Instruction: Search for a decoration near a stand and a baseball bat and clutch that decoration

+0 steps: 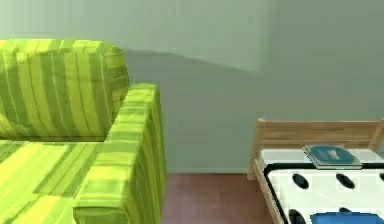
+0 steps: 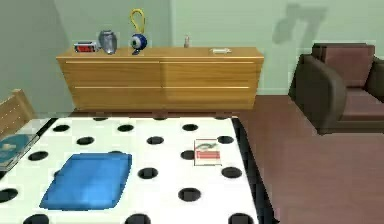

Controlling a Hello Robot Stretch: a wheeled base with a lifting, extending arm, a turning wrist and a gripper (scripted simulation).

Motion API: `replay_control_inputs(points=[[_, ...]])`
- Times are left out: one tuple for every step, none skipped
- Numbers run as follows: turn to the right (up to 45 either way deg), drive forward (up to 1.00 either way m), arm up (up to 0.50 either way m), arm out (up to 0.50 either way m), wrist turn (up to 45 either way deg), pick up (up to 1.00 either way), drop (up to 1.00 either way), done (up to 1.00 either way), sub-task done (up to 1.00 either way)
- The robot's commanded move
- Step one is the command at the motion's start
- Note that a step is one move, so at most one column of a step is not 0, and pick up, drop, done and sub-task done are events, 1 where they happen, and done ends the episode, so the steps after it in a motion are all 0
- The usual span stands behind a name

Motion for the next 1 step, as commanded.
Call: replay_control_inputs(points=[[45.0, 0.0, 0.0, 0.0, 0.0, 0.0, 0.0, 0.0, 0.0]])
